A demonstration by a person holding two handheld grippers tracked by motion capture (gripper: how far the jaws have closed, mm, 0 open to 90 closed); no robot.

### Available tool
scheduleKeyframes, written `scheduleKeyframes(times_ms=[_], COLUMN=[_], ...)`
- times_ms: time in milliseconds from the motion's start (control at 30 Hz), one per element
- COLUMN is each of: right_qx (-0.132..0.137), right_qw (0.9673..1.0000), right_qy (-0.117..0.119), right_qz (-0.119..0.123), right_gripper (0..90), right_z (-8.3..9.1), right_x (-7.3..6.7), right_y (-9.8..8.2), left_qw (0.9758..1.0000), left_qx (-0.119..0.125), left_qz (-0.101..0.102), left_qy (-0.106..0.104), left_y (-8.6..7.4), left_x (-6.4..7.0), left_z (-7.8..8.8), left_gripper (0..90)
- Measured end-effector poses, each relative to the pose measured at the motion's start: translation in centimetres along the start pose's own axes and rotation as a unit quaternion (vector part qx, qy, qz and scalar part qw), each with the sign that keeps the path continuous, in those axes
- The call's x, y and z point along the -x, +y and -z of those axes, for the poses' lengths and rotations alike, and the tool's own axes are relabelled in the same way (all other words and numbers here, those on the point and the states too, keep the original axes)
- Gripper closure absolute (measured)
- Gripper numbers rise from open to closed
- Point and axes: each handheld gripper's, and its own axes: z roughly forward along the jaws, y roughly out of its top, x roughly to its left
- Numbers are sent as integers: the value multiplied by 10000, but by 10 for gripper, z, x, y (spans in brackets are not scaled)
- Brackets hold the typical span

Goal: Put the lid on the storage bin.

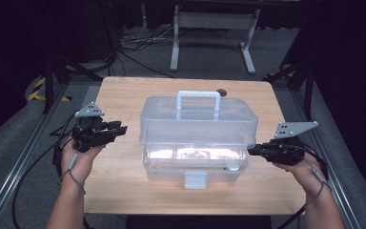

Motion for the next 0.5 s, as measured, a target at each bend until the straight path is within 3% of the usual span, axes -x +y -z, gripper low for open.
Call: scheduleKeyframes(times_ms=[500], right_qx=[-445], right_qw=[9989], right_qy=[131], right_qz=[-26], right_gripper=[851], right_z=[-5], right_x=[1], right_y=[-3], left_qw=[10000], left_qx=[-75], left_qz=[-49], left_qy=[-36], left_y=[0], left_x=[0], left_z=[-4], left_gripper=[654])
